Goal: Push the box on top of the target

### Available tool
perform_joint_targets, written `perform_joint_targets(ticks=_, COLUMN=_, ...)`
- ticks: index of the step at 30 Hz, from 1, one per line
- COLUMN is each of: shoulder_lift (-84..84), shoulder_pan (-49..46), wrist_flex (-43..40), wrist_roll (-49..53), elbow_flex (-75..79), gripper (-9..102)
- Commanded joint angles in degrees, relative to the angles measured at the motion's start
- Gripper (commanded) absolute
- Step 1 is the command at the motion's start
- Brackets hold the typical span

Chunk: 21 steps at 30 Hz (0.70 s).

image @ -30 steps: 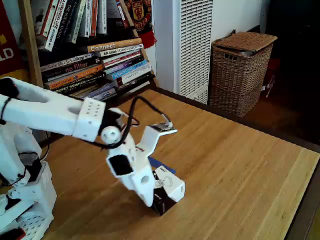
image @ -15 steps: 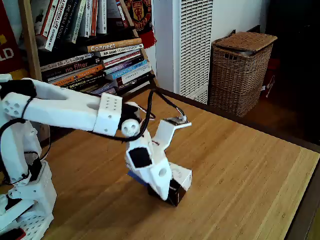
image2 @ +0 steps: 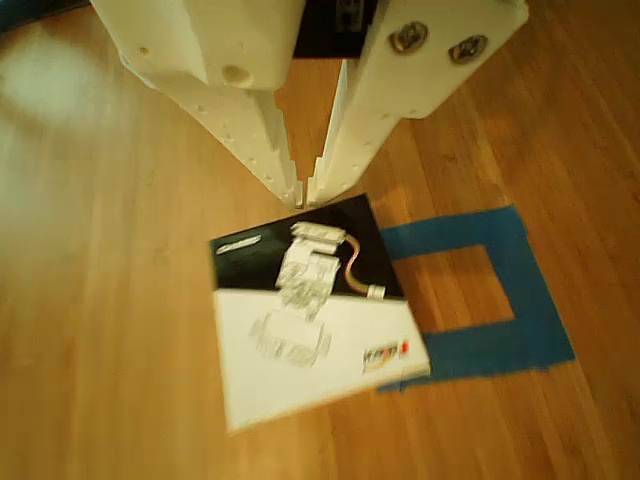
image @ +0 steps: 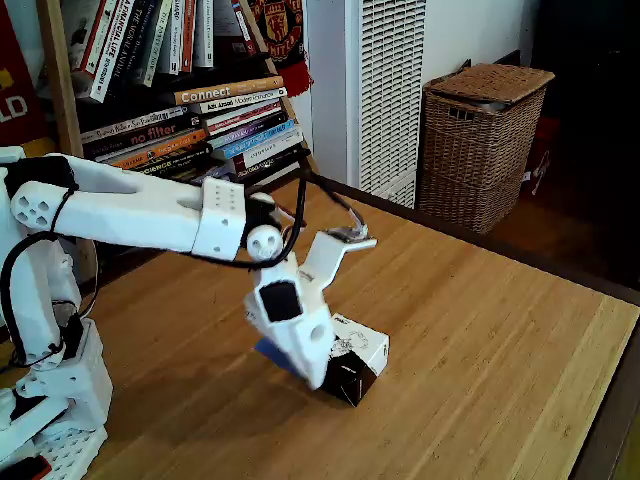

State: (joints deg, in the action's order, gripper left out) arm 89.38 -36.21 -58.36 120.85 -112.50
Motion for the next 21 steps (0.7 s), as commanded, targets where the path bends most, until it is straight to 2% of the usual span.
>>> perform_joint_targets(ticks=1, shoulder_lift=4.7, shoulder_pan=-3.0, wrist_flex=-3.2, wrist_roll=-0.1, elbow_flex=0.5, gripper=0)
perform_joint_targets(ticks=8, shoulder_lift=7.0, shoulder_pan=-9.1, wrist_flex=-15.6, wrist_roll=-7.6, elbow_flex=7.5, gripper=0)
perform_joint_targets(ticks=14, shoulder_lift=2.4, shoulder_pan=-7.5, wrist_flex=-20.7, wrist_roll=-27.2, elbow_flex=18.4, gripper=0)
perform_joint_targets(ticks=18, shoulder_lift=-1.1, shoulder_pan=-5.4, wrist_flex=-21.2, wrist_roll=-42.2, elbow_flex=24.4, gripper=0)
perform_joint_targets(ticks=21, shoulder_lift=-2.7, shoulder_pan=-4.5, wrist_flex=-21.7, wrist_roll=-49.5, elbow_flex=27.8, gripper=0)
